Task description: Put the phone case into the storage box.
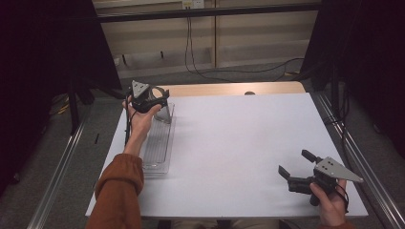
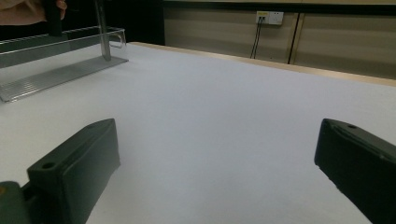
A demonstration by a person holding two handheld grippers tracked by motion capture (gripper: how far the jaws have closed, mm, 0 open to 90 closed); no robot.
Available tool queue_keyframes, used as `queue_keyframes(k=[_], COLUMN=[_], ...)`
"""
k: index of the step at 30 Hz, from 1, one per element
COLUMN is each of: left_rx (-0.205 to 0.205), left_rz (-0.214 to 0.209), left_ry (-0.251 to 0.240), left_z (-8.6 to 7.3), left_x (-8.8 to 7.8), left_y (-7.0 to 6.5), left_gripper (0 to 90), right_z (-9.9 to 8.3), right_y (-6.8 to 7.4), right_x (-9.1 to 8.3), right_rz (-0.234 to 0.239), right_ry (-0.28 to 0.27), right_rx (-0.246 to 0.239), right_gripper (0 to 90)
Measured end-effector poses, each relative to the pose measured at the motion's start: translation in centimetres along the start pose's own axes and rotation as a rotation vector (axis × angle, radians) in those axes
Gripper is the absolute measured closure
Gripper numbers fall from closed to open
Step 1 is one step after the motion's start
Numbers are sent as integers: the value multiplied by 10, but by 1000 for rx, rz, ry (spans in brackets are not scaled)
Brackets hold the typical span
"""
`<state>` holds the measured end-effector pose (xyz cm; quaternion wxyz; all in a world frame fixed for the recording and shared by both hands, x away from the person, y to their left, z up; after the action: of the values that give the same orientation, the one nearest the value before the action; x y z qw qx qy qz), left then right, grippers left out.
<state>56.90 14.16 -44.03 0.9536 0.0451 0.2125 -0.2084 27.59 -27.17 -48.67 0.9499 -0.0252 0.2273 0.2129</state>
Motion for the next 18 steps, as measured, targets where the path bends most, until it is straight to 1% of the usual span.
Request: queue_keyframes(k=[1,2,3,4,5,6,8,9,11,13,15,16,18], left_rx=[-1,-2,-7,-2,-3,-11,-23,-32,-21,-20,-7,0,-4], left_rz=[1,4,8,17,16,26,20,30,43,54,71,74,80], left_ry=[2,6,8,17,17,20,20,22,31,36,49,50,43], left_z=[0,0,0,0,0,0,0,0,1,2,2,3,5], left_x=[0,0,0,0,0,0,1,2,3,4,5,6,7], left_y=[0,0,0,2,2,3,3,4,5,5,5,5,6], left_gripper=[117,116,115,112,110,107,93,87,80,69,64,64,64], right_z=[0,0,0,0,0,0,0,0,-1,-1,-1,-1,-1], right_y=[0,0,0,0,0,0,1,1,0,0,0,0,0], right_x=[0,0,0,0,0,0,0,0,0,0,0,0,0], right_rz=[4,0,1,2,2,0,5,7,9,8,6,6,6], right_ry=[4,0,1,1,1,-1,1,1,3,5,5,3,4], right_rx=[-6,2,-1,-1,-1,-1,-11,-12,-12,-8,-2,0,5], right_gripper=[0,0,0,0,0,0,0,0,0,0,0,0,0])
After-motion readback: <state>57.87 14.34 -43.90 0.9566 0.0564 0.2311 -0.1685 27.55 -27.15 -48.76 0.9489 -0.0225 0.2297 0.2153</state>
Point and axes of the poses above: each handheld gripper's, and its own axes: x roughly forward along the jaws, z roughly out of its top, y roughly to its left, the point moved 9 cm from there along x, roughly forward along the jaws, and after that the axes turned 12 degrees about y, right-handed, at the moved point
